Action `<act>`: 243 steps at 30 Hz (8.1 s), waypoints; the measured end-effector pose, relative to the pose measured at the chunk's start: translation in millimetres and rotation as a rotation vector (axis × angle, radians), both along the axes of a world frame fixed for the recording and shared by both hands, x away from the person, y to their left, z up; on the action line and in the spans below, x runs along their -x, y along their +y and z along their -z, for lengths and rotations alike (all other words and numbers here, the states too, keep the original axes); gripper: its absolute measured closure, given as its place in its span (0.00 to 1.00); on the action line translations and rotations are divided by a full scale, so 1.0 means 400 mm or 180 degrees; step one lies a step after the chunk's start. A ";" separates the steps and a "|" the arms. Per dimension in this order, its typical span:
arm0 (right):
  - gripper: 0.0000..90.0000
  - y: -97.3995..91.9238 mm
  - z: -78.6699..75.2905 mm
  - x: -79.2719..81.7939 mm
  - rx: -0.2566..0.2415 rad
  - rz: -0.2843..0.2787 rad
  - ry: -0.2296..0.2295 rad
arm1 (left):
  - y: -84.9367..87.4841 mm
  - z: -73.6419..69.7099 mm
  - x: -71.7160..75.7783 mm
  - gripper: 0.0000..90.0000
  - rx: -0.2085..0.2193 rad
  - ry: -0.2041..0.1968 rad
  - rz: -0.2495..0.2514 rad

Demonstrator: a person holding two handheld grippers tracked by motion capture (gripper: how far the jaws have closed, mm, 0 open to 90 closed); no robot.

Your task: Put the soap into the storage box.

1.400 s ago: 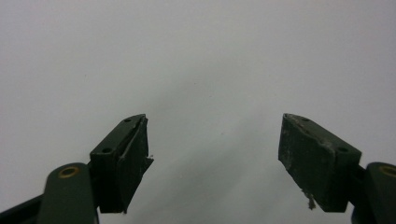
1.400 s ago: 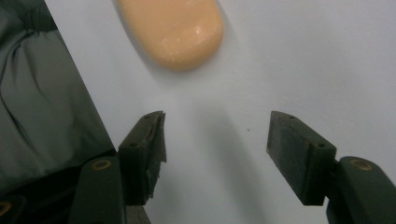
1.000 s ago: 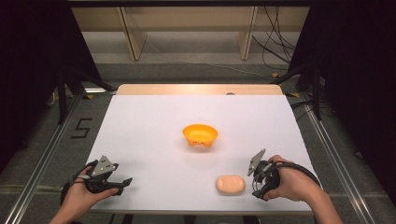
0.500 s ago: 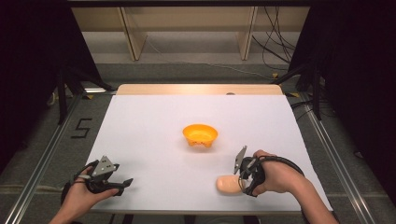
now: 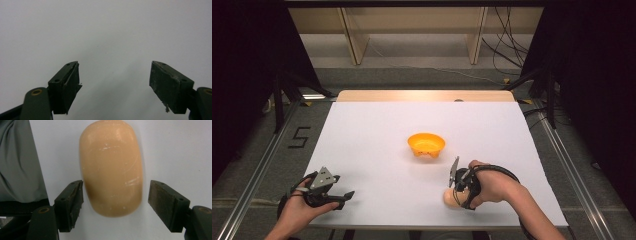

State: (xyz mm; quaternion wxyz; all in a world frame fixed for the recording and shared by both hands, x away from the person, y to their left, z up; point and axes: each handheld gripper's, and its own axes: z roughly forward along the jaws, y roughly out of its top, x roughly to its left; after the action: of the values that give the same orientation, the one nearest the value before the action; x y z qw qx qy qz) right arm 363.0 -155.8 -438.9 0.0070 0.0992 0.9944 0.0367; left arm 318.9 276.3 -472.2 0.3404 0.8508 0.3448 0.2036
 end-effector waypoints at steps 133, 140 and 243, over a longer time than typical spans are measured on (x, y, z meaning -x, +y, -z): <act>0.37 -0.115 -0.020 -0.033 -0.1718 0.1081 -0.0716 | -0.001 0.000 0.003 0.26 0.0093 0.0024 -0.0110; 0.37 -0.117 -0.025 -0.042 -0.1747 0.1125 -0.0750 | 0.003 -0.002 -0.001 0.26 0.0040 -0.0028 -0.0047; 0.37 -0.060 -0.119 -0.242 -0.1073 0.0662 -0.0669 | 0.002 -0.004 -0.005 0.26 -0.0008 -0.0069 0.0012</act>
State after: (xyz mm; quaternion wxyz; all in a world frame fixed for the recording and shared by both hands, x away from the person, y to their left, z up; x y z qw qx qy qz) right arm 460.0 -179.6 -391.5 0.0976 0.1966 0.9524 0.2115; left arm 321.0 277.2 -470.6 0.3435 0.8496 0.3391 0.2125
